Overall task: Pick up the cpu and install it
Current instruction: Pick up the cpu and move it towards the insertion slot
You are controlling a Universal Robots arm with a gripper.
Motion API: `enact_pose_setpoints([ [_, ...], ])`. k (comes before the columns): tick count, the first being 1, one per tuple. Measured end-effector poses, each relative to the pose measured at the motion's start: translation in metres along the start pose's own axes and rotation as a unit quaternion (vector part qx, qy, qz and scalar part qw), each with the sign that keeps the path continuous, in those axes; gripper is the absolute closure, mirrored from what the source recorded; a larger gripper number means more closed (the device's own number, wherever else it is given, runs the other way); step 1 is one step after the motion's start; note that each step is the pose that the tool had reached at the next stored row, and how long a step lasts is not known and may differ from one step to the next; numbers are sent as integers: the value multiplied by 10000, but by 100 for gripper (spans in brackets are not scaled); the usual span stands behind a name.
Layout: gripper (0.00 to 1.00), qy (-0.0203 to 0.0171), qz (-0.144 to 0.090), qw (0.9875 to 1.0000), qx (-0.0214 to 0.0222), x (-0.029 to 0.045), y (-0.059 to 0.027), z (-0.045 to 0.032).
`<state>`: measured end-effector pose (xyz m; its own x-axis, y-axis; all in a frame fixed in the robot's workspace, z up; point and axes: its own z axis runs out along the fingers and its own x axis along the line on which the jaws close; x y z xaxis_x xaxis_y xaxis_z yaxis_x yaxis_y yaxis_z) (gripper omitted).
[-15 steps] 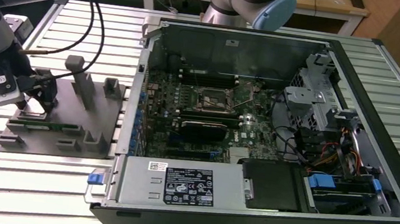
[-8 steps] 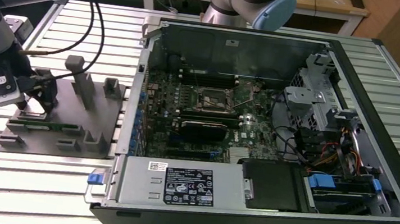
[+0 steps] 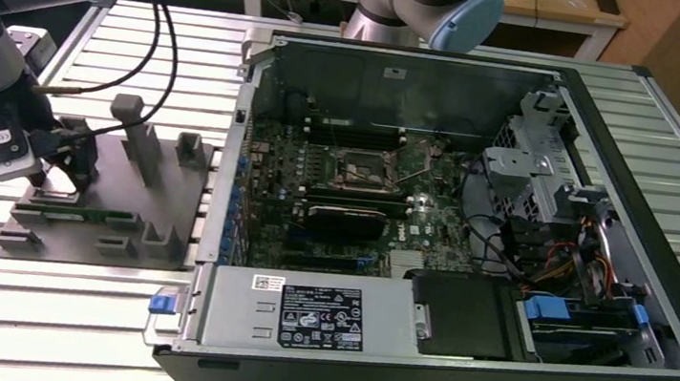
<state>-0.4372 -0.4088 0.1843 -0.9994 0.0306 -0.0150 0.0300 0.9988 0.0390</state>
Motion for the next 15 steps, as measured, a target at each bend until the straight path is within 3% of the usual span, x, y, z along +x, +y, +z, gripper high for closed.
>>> enact_pose_setpoints([
  [2,41,1,0,10000,0,0,0,0],
  [3,46,1,0,10000,0,0,0,0],
  [9,46,-3,0,10000,-2,-1,1,-13],
  [15,46,0,0,10000,0,-2,6,-149],
])
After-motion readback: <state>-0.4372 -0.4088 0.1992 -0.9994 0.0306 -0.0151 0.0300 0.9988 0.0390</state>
